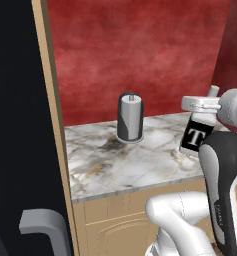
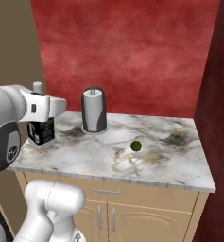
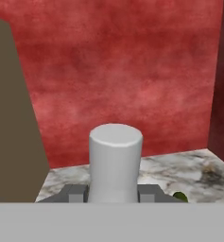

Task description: Place the liquors on the top shelf of the fridge to keep them out of children's reach, and place the lime on lower shelves for easy access.

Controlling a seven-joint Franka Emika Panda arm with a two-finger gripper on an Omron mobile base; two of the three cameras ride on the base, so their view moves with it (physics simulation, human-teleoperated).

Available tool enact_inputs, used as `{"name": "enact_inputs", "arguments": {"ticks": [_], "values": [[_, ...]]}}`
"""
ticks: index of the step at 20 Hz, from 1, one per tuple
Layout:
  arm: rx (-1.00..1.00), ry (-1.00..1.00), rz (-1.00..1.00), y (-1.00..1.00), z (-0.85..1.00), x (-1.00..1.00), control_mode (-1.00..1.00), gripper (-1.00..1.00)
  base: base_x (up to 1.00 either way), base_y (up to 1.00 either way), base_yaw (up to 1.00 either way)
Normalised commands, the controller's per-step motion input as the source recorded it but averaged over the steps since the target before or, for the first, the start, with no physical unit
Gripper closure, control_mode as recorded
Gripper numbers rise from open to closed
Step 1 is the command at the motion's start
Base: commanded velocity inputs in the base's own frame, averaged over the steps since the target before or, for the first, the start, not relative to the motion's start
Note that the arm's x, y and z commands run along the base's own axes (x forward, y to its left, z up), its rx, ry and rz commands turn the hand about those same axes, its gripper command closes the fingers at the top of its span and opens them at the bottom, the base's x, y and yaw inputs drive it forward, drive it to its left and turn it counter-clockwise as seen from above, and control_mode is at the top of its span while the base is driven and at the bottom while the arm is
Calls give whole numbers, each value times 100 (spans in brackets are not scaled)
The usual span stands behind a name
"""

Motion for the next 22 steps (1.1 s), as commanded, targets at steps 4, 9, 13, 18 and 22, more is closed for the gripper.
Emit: {"name": "enact_inputs", "arguments": {"ticks": [4, 9, 13, 18, 22], "values": [[-3, 0, 0, 0, 16, -45, -100, 100, 0, 0, 0], [-3, 0, 0, 0, 20, -41, -100, 100, 0, 0, 0], [-4, 0, 0, 0, 23, -37, -100, 100, 0, 0, 0], [-4, 0, 0, 0, 14, -21, 100, 100, -15, 0, 0], [0, 0, 0, 0, 0, 0, 100, 100, -46, 0, 0]]}}
